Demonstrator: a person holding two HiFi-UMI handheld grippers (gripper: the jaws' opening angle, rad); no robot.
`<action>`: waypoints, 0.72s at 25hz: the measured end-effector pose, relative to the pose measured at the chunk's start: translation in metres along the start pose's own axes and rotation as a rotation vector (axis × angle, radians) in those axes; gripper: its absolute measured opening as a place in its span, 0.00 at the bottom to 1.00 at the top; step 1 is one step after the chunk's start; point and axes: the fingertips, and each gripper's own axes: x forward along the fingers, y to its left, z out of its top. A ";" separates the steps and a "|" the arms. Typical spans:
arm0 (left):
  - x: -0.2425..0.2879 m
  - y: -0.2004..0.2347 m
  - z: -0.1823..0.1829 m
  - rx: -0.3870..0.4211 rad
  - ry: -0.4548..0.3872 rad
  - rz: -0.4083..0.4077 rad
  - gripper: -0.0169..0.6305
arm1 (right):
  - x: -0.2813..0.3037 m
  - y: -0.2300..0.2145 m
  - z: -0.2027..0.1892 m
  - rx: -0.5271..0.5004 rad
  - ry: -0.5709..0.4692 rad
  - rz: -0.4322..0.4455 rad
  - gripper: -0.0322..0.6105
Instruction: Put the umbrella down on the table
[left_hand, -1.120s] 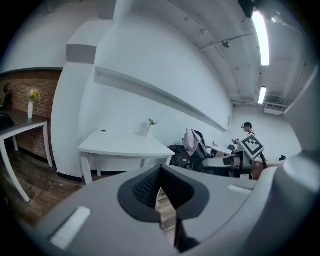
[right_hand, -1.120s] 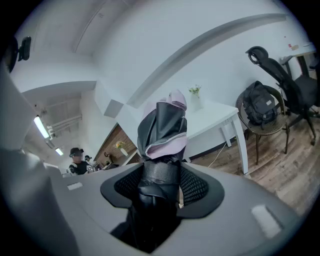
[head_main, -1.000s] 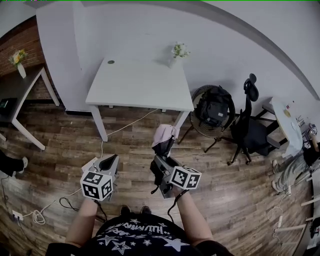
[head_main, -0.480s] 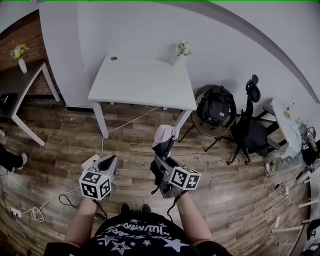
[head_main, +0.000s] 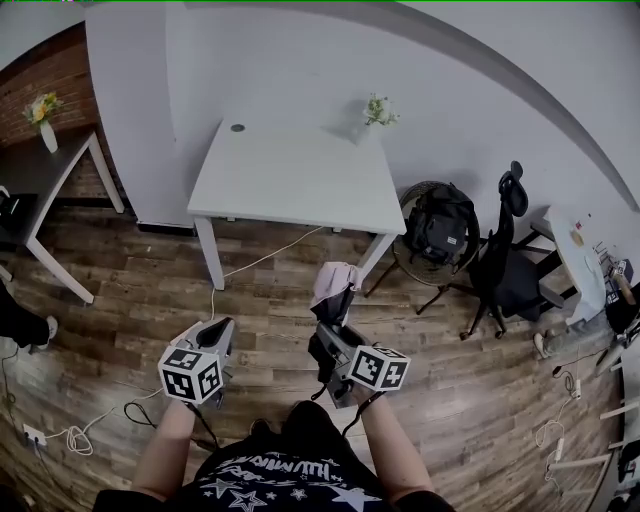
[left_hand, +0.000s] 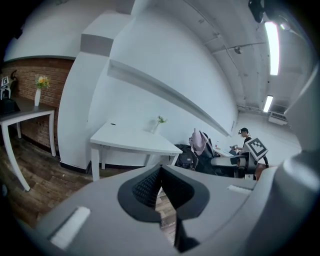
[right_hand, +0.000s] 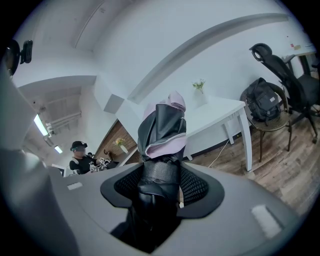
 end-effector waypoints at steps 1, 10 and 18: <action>0.001 0.003 -0.001 -0.006 0.003 0.000 0.03 | 0.002 -0.001 -0.001 0.001 0.004 -0.001 0.42; 0.052 0.033 0.015 -0.043 0.023 0.028 0.03 | 0.056 -0.027 0.025 0.031 0.024 0.046 0.42; 0.134 0.054 0.047 -0.036 0.050 0.058 0.03 | 0.136 -0.074 0.081 0.065 0.064 0.086 0.42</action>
